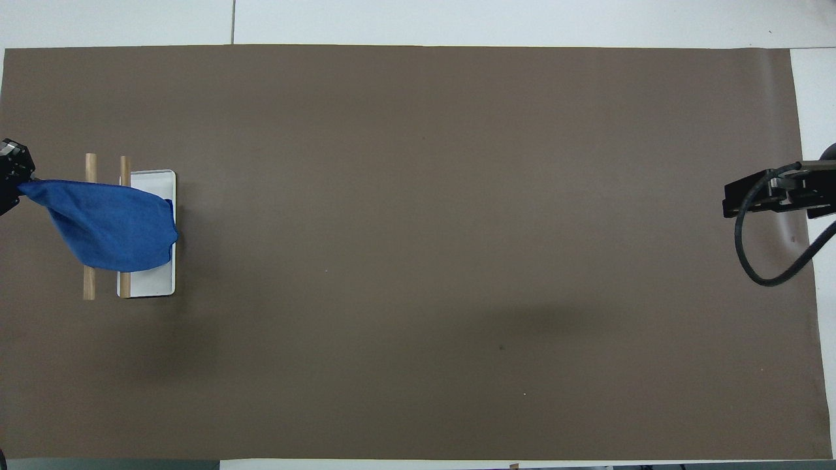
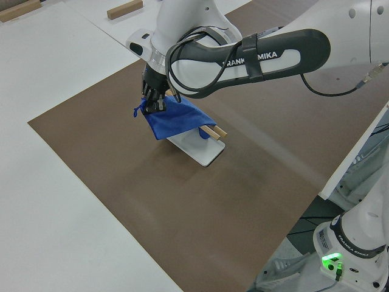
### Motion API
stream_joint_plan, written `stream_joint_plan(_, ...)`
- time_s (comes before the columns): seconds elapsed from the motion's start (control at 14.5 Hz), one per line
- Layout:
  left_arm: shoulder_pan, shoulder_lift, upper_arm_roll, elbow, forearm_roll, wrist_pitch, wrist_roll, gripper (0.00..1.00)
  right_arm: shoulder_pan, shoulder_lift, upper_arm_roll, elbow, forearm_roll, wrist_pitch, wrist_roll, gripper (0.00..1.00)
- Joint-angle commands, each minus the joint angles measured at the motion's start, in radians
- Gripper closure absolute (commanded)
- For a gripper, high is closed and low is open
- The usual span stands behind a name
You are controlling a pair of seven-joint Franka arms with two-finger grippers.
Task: Right arm passes towel to left arm to hang
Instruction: 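Lower the towel onto the rack crossbar and open the left gripper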
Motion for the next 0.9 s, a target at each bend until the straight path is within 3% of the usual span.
stream_joint_plan(0.0, 0.019, 0.044, -0.008, 0.022, 0.014, 0.041, 0.015, 1.0, -0.001, -0.006, 0.001, -0.016, 0.02, 0.016, 0.028, 0.0)
stream_joint_plan(0.07, 0.021, 0.042, -0.008, 0.019, 0.014, 0.035, 0.021, 1.0, -0.001, -0.007, -0.001, -0.019, 0.02, 0.016, 0.045, 0.0)
stream_joint_plan(0.21, 0.028, 0.041, -0.008, 0.018, 0.014, 0.024, 0.022, 0.0, -0.001, -0.027, 0.001, -0.058, 0.019, 0.033, 0.071, 0.0)
stream_joint_plan(0.41, 0.03, 0.03, -0.008, 0.021, 0.014, -0.013, 0.024, 0.0, -0.001, -0.029, -0.001, -0.062, 0.019, 0.054, 0.068, 0.0)
stream_joint_plan(0.83, -0.008, -0.068, -0.02, 0.024, 0.01, -0.189, 0.055, 0.0, -0.003, -0.027, -0.001, -0.06, 0.02, 0.056, 0.07, 0.0)
